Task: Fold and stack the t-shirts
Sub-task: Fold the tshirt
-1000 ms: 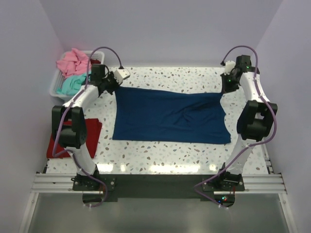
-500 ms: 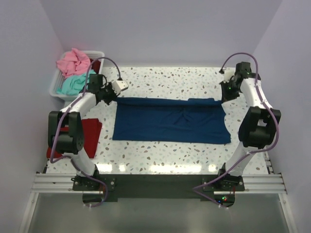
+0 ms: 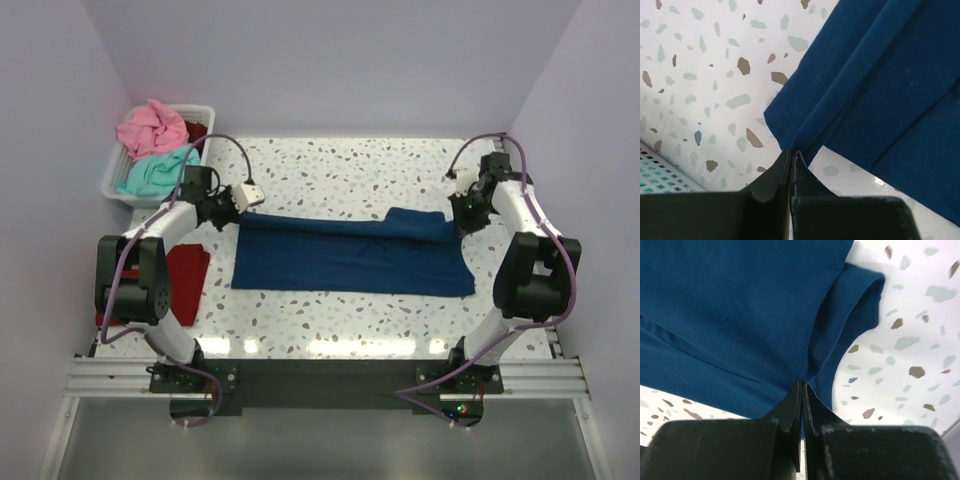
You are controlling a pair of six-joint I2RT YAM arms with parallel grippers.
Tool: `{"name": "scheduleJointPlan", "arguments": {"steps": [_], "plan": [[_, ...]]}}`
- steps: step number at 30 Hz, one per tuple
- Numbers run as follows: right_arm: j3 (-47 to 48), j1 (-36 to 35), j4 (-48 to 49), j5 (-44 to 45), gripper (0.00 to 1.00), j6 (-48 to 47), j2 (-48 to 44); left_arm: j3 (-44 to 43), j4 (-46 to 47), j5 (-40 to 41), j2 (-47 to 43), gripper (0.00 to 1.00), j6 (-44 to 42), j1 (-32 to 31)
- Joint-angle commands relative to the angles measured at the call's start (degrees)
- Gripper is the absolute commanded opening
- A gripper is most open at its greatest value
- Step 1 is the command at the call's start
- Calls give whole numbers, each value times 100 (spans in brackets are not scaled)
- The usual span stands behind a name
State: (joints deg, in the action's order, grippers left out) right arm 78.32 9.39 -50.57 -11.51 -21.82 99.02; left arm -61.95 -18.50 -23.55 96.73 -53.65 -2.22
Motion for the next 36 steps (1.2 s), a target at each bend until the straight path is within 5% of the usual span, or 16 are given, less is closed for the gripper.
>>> {"name": "scheduleJointPlan", "arguments": {"steps": [1,11,26,36], "plan": [[-282,54,161,114,0,-103,-401,236,30,140,-339,0,-479,81],[-951,46,750,228,0,-32,-120,395,58,193,171,0,-392,64],[315,54,21,175,0,-15,-58,-80,-145,52,-110,0,-84,55],[-519,54,328,237,0,-129,-138,280,-540,-44,-260,0,-524,46]]}}
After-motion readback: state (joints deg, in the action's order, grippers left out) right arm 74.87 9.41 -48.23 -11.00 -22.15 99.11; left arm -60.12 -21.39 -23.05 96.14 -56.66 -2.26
